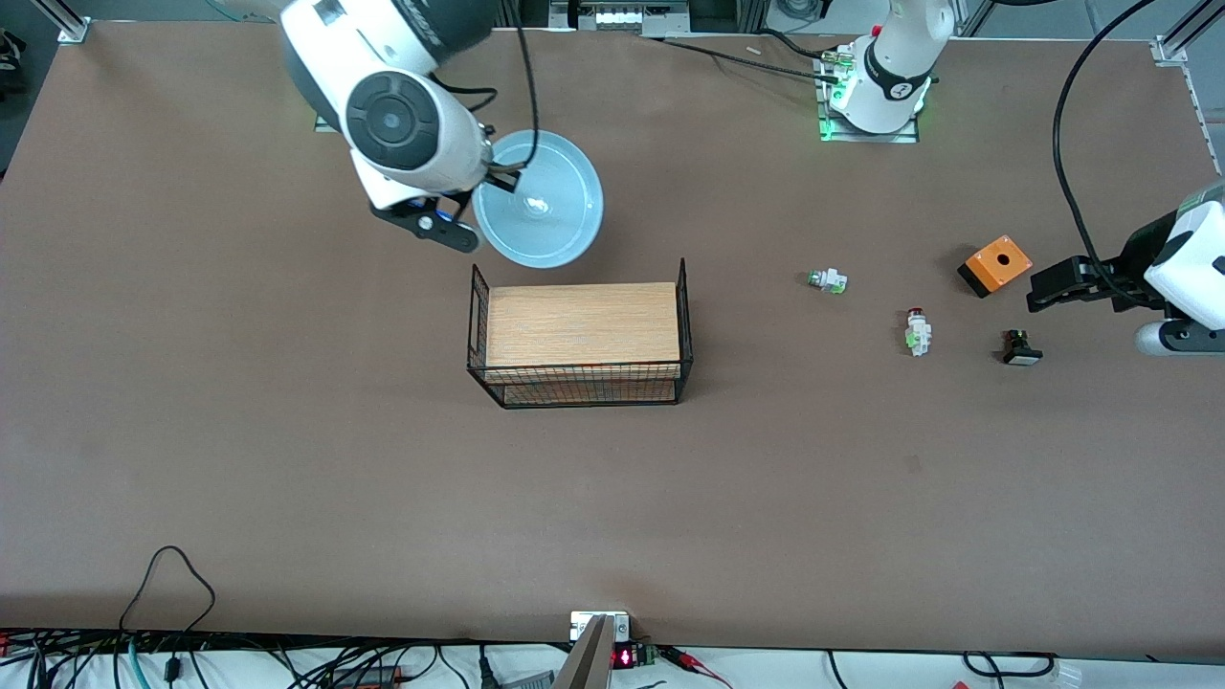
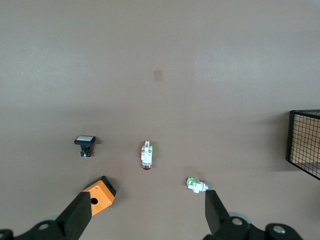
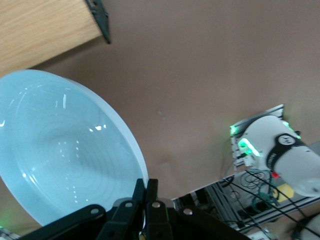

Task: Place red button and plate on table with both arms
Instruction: 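Carry the blue plate off the basket beside it with the right gripper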

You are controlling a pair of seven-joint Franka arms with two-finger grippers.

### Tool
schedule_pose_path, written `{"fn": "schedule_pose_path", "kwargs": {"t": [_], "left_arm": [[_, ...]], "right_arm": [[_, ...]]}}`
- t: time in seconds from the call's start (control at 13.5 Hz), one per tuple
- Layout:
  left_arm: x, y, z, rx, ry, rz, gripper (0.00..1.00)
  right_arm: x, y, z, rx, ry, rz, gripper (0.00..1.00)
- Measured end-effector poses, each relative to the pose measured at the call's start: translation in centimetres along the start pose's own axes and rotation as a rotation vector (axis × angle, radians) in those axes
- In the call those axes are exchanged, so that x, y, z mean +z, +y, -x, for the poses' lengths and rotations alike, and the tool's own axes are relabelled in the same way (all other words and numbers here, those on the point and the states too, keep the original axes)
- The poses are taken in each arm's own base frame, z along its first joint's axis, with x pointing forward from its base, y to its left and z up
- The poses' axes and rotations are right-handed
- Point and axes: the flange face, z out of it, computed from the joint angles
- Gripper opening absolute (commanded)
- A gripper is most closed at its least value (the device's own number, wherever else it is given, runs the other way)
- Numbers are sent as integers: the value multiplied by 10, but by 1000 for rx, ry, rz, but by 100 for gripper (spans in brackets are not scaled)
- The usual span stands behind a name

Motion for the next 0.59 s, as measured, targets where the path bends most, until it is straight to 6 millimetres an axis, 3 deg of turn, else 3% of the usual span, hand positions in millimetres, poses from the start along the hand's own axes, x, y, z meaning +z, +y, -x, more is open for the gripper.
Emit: {"fn": "schedule_pose_path", "kwargs": {"t": [0.22,0.45,0.59], "left_arm": [[-2,-1,1,-1,4,1,100],[-10,0,2,2,40,-1,100],[-14,1,5,18,53,-15,100]], "right_arm": [[-23,56,-23,-96,-3,24,0],[-41,121,-67,-190,-5,0,0],[-43,155,-97,-236,-19,-28,0]]}}
